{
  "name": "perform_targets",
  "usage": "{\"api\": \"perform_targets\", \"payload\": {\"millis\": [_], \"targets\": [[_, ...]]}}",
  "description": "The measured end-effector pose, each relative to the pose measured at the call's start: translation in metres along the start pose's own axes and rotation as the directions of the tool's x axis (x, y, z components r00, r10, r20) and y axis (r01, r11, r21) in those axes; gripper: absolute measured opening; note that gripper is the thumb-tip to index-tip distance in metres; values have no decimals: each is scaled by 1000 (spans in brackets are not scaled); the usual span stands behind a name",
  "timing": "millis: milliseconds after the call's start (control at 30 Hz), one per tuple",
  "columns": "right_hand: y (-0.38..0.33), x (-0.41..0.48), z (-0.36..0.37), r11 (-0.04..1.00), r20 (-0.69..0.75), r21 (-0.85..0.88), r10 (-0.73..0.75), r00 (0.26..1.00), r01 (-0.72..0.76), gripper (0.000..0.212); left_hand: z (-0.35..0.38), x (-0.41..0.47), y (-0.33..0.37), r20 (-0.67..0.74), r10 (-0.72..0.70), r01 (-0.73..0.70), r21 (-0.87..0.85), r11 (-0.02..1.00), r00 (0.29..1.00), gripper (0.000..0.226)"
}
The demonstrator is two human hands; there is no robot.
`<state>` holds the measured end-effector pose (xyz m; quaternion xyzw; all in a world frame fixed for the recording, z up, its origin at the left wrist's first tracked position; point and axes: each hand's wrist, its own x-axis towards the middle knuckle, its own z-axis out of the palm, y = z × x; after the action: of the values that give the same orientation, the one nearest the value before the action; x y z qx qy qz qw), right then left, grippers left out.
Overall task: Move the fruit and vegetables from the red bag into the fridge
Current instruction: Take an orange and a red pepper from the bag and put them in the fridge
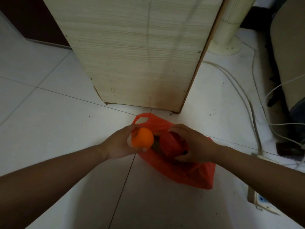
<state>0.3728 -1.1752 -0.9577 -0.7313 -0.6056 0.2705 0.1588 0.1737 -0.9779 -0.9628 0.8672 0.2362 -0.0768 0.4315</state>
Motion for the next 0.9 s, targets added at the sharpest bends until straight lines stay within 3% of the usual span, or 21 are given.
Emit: {"api": "perform_targets", "payload": {"millis": [133, 233, 367, 533, 767, 833, 900], "targets": [[-6, -1, -11, 984, -159, 163, 103, 982, -77, 80, -8, -1, 4, -64, -112, 102, -144, 984, 992, 93], [-12, -1, -16, 946, -215, 288, 217, 952, -151, 82, -7, -1, 12, -103, -147, 116, -264, 957, 984, 88], [-22, 1, -23, 860, -161, 448, 348, 924, -246, 88, -1, 1, 29, -74, -159, 123, -357, 926, 984, 83], [-24, 1, -27, 810, -170, 531, 387, 906, -247, 67, 4, 4, 39, -49, -164, 121, -476, 871, 985, 55], [-39, 2, -67, 764, -231, 613, 419, 878, -203, 60, -27, 15, 76, -11, -85, 73, -410, 909, 996, 82], [-55, -2, -95, 764, -262, 611, 441, 858, -206, 63, -44, 12, 102, -38, -115, 88, -428, 900, 993, 90], [-75, -13, -124, 743, -261, 637, 461, 848, -208, 69, -61, -1, 134, -66, -162, 115, -457, 882, 985, 84]]}}
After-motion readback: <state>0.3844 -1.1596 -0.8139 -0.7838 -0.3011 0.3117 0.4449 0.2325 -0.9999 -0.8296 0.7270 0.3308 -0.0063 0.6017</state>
